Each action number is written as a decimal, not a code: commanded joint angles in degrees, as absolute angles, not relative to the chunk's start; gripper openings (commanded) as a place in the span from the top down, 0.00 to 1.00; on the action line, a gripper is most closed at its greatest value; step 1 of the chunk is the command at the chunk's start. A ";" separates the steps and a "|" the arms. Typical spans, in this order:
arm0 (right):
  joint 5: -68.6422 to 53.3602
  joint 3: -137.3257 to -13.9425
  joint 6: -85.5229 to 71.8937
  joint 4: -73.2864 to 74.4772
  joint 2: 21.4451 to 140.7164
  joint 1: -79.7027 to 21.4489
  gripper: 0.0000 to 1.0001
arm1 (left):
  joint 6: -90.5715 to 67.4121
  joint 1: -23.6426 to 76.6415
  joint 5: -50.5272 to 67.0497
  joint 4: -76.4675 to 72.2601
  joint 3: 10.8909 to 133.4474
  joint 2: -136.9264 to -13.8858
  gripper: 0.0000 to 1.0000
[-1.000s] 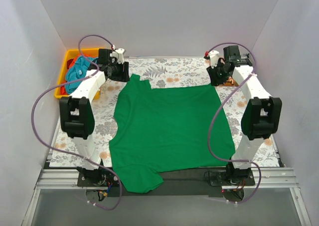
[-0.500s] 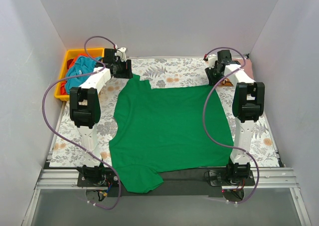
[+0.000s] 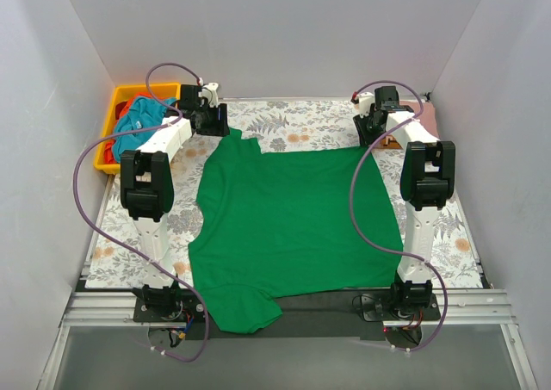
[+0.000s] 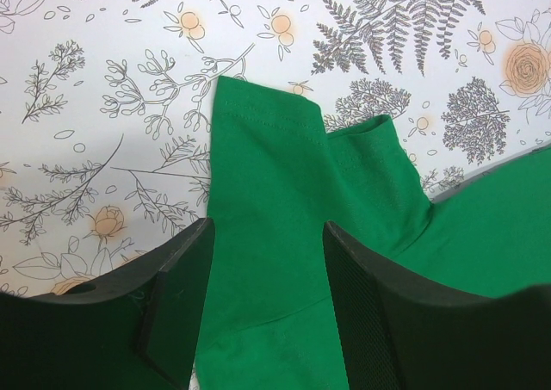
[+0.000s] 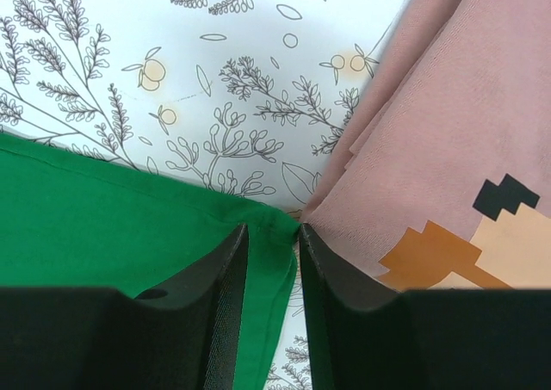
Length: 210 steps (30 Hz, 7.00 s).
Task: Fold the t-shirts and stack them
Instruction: Flatten the tshirt out, then fold the tshirt
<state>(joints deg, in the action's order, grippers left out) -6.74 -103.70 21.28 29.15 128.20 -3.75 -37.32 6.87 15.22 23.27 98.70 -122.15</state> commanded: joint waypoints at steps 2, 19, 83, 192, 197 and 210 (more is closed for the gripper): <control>-7.82 -104.94 20.65 26.72 128.85 -3.52 0.64 | -37.00 6.68 14.50 22.06 99.40 -121.11 0.48; -6.50 -104.50 21.09 26.72 128.85 -3.52 0.94 | -37.70 6.68 14.50 23.64 104.23 -126.47 0.47; -9.84 -99.85 22.59 27.33 115.58 -2.46 0.99 | -30.24 8.09 19.51 18.19 96.70 -111.29 1.00; -32.07 -93.16 24.27 42.01 100.63 -11.67 0.55 | -20.49 -4.40 37.42 47.45 68.66 -86.32 0.57; -35.68 -97.64 19.44 41.49 106.94 -23.27 0.61 | -18.02 -1.32 39.73 49.74 59.87 -80.25 0.57; -33.50 -117.59 15.47 39.99 129.45 -40.77 0.53 | -15.29 10.28 29.62 42.54 47.20 -74.00 0.50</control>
<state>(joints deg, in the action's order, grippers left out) -34.41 -112.20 17.28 40.58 128.16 -38.89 -16.45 10.20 32.42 46.33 47.94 -75.31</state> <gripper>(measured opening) 0.456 0.489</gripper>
